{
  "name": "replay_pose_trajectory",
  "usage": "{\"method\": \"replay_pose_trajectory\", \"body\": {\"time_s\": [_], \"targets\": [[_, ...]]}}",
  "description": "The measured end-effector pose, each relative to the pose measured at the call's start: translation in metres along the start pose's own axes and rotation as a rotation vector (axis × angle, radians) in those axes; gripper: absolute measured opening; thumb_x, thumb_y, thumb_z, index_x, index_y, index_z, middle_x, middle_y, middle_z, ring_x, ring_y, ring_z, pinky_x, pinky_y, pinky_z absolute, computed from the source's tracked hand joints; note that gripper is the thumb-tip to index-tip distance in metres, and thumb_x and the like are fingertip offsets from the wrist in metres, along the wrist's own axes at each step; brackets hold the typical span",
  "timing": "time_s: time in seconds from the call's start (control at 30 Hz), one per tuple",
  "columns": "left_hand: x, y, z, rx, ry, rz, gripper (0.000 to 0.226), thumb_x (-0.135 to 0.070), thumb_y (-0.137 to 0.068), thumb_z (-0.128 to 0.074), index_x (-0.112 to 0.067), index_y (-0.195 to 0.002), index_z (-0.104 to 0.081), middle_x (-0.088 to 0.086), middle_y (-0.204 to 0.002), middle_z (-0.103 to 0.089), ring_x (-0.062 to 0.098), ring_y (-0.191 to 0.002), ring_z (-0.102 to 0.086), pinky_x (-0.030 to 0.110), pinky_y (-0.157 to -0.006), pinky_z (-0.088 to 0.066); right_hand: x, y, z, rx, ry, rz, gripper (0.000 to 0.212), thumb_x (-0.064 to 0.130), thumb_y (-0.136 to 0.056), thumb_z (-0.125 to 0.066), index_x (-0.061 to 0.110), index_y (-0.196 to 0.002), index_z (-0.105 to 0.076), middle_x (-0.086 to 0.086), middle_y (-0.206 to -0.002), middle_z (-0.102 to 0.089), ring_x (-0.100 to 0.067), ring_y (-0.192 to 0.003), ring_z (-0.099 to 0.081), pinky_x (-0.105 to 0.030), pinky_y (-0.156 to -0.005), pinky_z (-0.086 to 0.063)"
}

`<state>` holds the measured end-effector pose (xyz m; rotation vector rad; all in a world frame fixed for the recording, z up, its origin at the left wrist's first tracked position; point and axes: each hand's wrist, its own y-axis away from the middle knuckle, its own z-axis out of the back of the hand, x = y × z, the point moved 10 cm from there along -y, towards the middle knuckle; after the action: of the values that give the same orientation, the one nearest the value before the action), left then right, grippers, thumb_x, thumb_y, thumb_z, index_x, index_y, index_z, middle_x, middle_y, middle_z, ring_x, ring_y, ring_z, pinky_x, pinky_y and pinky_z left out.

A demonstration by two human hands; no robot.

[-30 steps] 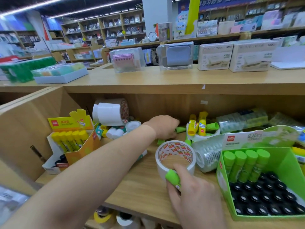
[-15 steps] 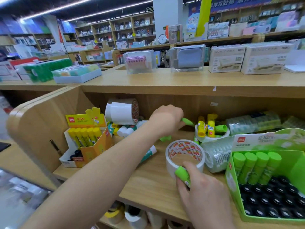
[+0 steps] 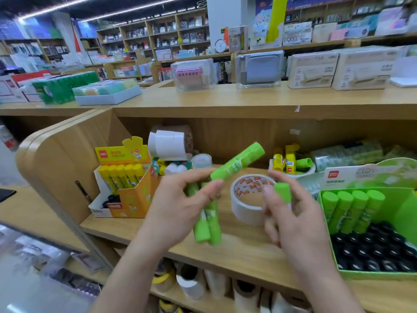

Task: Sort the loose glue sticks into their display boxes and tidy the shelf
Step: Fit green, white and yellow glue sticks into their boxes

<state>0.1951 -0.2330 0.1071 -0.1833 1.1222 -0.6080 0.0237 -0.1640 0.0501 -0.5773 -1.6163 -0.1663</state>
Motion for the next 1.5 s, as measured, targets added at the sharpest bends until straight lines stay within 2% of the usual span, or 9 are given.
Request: {"method": "replay_pose_trajectory", "body": {"time_s": [0.2,0.3,0.47,0.67,0.83,0.93,1.1,1.3,1.5], "targets": [[0.004,0.042,-0.045,0.177,0.265,0.039,0.017,-0.026,-0.080,-0.065,-0.031,-0.092,-0.076,-0.017,-0.077,-0.069,-0.004,-0.075,-0.060,0.013,-0.070,-0.046,0.005,0.013,-0.031,0.183,-0.417,-0.155,0.028,0.023,-0.073,-0.066,0.003,-0.094,-0.066,-0.005,-0.069,-0.056,-0.005,-0.047,-0.036,-0.012,-0.031,-0.020],[0.017,0.054,-0.054,0.189,0.614,0.216,0.023,-0.024,-0.081,-0.066,-0.020,-0.102,-0.075,0.004,-0.079,-0.071,0.011,-0.071,-0.062,0.022,-0.065,-0.051,0.009,0.022,-0.029,0.129,-0.371,-0.119,0.032,0.027,-0.079,-0.062,0.001,-0.098,-0.063,-0.019,-0.084,-0.064,-0.007,-0.046,-0.041,-0.014,-0.032,-0.023],[0.020,0.073,-0.074,0.268,0.928,0.425,0.023,-0.009,-0.077,-0.058,-0.009,-0.094,-0.074,0.013,-0.070,-0.061,0.020,-0.052,-0.057,0.023,-0.048,-0.049,0.014,0.042,-0.008,-0.057,-0.210,-0.073,0.031,0.037,-0.077,-0.061,0.007,-0.079,-0.061,-0.018,-0.066,-0.059,-0.009,-0.037,-0.034,-0.014,-0.035,-0.022],[-0.008,0.056,-0.055,0.281,0.621,0.070,0.024,-0.017,-0.086,-0.065,-0.027,-0.107,-0.071,0.002,-0.070,-0.061,0.015,-0.065,-0.058,0.022,-0.065,-0.049,0.021,0.071,0.006,-0.027,0.126,0.023,0.018,0.039,-0.077,-0.072,0.031,-0.093,-0.073,0.000,-0.073,-0.070,-0.012,-0.066,-0.062,-0.029,-0.062,-0.051],[-0.047,0.060,-0.047,0.236,0.329,-0.255,0.018,-0.026,-0.080,-0.073,-0.031,-0.097,-0.073,-0.010,-0.080,-0.065,0.007,-0.081,-0.063,0.016,-0.077,-0.046,0.044,0.086,0.014,-0.009,0.303,0.131,0.019,0.028,-0.079,-0.071,0.033,-0.097,-0.074,0.013,-0.090,-0.074,0.000,-0.088,-0.066,-0.011,-0.075,-0.045],[-0.057,0.062,-0.051,0.180,0.240,-0.318,0.014,-0.036,-0.077,-0.069,-0.034,-0.091,-0.070,-0.013,-0.083,-0.067,0.005,-0.084,-0.064,0.011,-0.075,-0.045,0.051,0.089,0.025,-0.038,0.436,0.182,0.019,0.038,-0.077,-0.073,0.041,-0.097,-0.072,0.010,-0.091,-0.072,-0.010,-0.092,-0.064,-0.025,-0.078,-0.050],[-0.048,0.064,-0.070,0.130,0.373,-0.160,0.013,-0.036,-0.073,-0.078,-0.031,-0.083,-0.071,-0.007,-0.074,-0.068,0.007,-0.070,-0.063,0.020,-0.064,-0.050,0.055,0.089,0.055,0.006,0.494,0.163,0.023,0.041,-0.074,-0.075,0.048,-0.096,-0.070,0.020,-0.092,-0.069,0.001,-0.094,-0.061,-0.009,-0.071,-0.045],[-0.039,0.081,-0.124,0.047,0.576,0.122,0.018,-0.028,-0.065,-0.084,-0.022,-0.077,-0.072,0.008,-0.061,-0.066,0.012,-0.056,-0.059,0.023,-0.055,-0.048,0.049,0.080,0.134,-0.121,0.140,0.099,0.029,0.038,-0.065,-0.085,0.019,-0.083,-0.072,0.003,-0.061,-0.058,-0.005,-0.046,-0.044,-0.012,-0.041,-0.033],[-0.049,0.092,-0.176,0.020,0.532,0.177,0.019,-0.032,-0.057,-0.082,-0.024,-0.066,-0.068,0.008,-0.061,-0.065,0.009,-0.054,-0.055,0.018,-0.053,-0.044,0.050,0.066,0.172,-0.215,-0.152,0.098,0.025,0.027,-0.063,-0.079,0.020,-0.086,-0.072,-0.014,-0.086,-0.071,-0.012,-0.059,-0.055,-0.019,-0.040,-0.040]]}}
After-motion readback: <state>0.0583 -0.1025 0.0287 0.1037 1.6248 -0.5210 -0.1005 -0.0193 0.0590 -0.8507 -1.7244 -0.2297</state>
